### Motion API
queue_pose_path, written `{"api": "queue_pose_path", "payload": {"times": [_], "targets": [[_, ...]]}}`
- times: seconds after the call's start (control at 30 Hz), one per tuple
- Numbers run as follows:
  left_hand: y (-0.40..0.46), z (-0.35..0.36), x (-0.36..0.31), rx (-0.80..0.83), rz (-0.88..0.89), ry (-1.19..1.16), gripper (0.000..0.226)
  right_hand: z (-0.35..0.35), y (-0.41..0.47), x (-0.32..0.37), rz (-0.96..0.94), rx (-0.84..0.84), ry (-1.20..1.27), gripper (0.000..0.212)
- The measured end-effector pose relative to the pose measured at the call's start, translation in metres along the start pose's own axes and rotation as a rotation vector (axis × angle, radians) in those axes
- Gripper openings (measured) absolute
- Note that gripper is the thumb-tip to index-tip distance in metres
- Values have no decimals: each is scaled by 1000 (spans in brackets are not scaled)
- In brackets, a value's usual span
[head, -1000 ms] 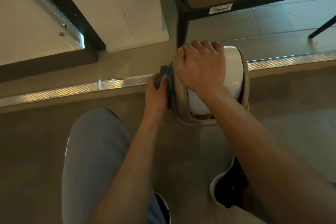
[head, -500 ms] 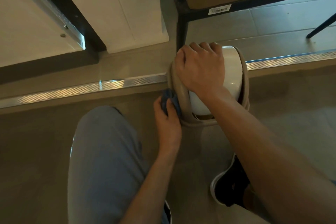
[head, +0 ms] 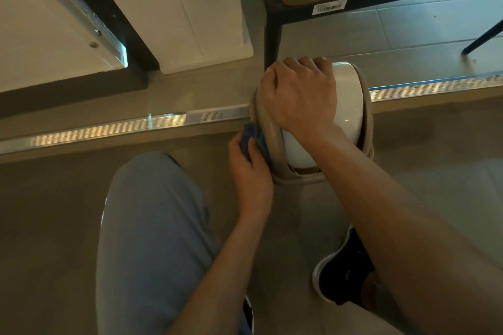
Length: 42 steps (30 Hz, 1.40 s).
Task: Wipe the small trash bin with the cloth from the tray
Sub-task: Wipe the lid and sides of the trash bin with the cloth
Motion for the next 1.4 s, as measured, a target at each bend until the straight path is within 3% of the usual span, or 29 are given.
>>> {"api": "queue_pose_path", "payload": {"times": [0.17, 0.4, 0.53, 0.67, 0.87, 1.0, 1.1, 1.3, 1.4], "targets": [[82, 23, -18, 46, 18, 54, 21, 0, 2, 0, -2, 1, -3, 46], [-31, -6, -3, -15, 162, 12, 30, -4, 0, -1, 13, -23, 3, 45], [1, 13, -59, 3, 274, 8, 26, -4, 2, 1, 6, -31, -22, 41], [37, 22, -68, 43, 207, -65, 37, 1, 7, -4, 18, 41, 43, 40], [-34, 18, -47, 93, 401, 116, 39, 0, 6, -7, 23, 132, 177, 40], [38, 25, -61, 43, 182, 93, 28, 6, 10, -13, 22, 185, 264, 30], [73, 32, -82, 35, 201, 151, 33, 7, 11, -19, 40, 181, 376, 23], [-38, 24, -44, 115, 308, 205, 49, -14, 2, -26, 101, 147, 560, 35], [-20, 26, -46, 106, 280, 218, 48, -13, 2, -28, 101, 185, 610, 34]]}}
Point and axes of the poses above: each hand's wrist, its own y-axis towards the middle knuckle, its own z-axis out of the palm, x = y × z, the point moved 10 cm from there along y, towards the middle knuckle
